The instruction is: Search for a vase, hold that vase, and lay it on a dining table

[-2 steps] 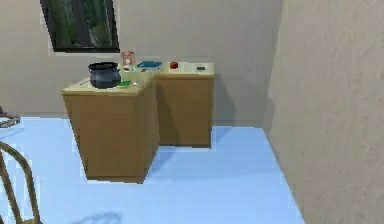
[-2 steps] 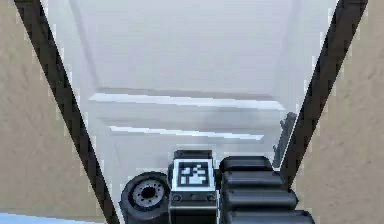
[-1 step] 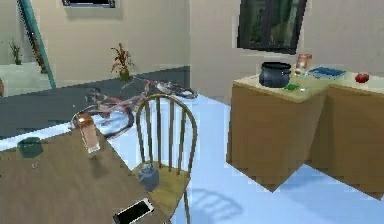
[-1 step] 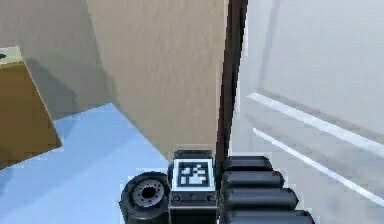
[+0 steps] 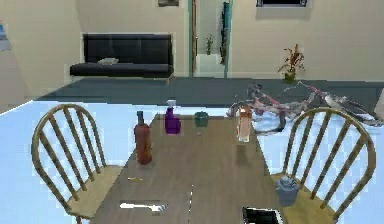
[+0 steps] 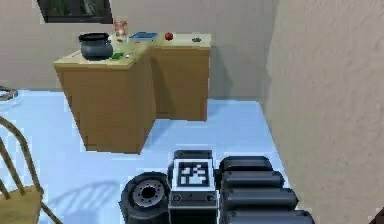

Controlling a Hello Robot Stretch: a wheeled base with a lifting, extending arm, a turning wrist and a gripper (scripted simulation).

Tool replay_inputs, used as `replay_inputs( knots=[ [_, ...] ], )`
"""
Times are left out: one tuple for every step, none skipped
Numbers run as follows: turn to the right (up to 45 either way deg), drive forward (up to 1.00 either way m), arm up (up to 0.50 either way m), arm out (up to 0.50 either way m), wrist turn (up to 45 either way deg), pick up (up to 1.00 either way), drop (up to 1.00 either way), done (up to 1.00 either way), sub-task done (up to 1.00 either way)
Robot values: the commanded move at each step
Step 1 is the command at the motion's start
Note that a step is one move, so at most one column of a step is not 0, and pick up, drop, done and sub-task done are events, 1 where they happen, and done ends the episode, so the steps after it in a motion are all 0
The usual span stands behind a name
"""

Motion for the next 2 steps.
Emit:
replay_inputs(
  knots=[
    [-45.0, 0.00, 0.00, 0.00, 0.0, 0.00, 0.00, 0.00, 0.00],
    [-33.0, 0.00, 0.00, 0.00, 0.0, 0.00, 0.00, 0.00, 0.00]
  ],
)
